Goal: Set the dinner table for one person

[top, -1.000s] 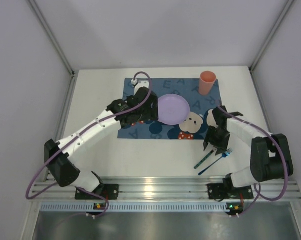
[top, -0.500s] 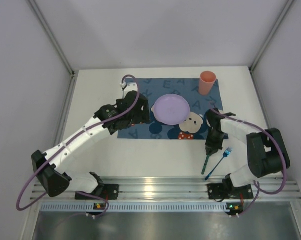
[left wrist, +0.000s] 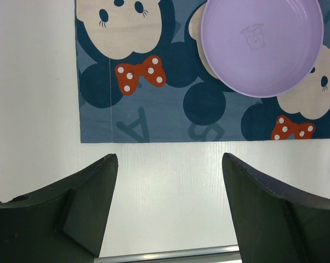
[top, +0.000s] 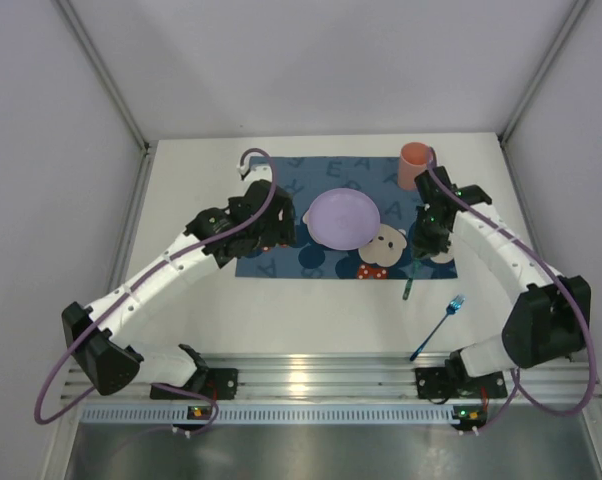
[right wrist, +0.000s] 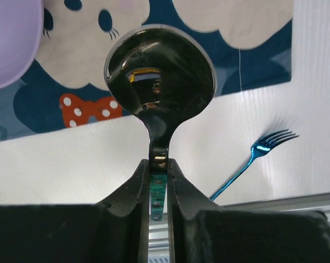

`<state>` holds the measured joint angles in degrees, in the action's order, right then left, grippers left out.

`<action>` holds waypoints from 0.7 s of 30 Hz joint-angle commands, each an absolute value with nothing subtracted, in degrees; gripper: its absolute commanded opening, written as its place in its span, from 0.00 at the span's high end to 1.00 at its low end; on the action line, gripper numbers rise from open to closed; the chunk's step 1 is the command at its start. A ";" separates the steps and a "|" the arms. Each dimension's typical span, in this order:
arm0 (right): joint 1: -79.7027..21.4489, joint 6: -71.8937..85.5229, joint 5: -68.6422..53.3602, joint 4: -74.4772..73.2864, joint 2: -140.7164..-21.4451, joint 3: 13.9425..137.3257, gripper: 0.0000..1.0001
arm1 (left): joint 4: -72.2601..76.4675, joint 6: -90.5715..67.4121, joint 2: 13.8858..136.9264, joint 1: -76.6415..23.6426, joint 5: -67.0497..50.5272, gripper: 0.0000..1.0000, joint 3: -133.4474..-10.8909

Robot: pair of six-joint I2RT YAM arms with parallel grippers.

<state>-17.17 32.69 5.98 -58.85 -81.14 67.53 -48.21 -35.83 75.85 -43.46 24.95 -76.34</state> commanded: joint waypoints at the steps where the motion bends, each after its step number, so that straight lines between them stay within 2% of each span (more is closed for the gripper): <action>1: -17.93 26.29 12.02 -61.78 -87.61 75.48 1.00 | -47.72 -34.80 73.92 -42.80 25.22 0.18 -76.82; 8: -17.58 19.78 18.19 -64.77 -105.44 94.98 1.00 | -47.72 -34.28 72.78 -41.40 25.23 0.18 -74.89; 14: -17.40 18.72 18.02 -65.83 -115.47 102.56 1.00 | -46.50 -33.84 71.02 -38.41 23.73 0.18 -71.99; 21: -17.49 17.58 18.19 -65.83 -121.55 107.40 1.00 | -44.47 -32.00 71.63 -34.28 21.36 0.18 -70.75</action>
<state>-17.19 19.00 16.43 -64.86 -120.84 102.94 -47.72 -33.82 72.38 -35.35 22.63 -70.87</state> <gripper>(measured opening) 0.113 0.821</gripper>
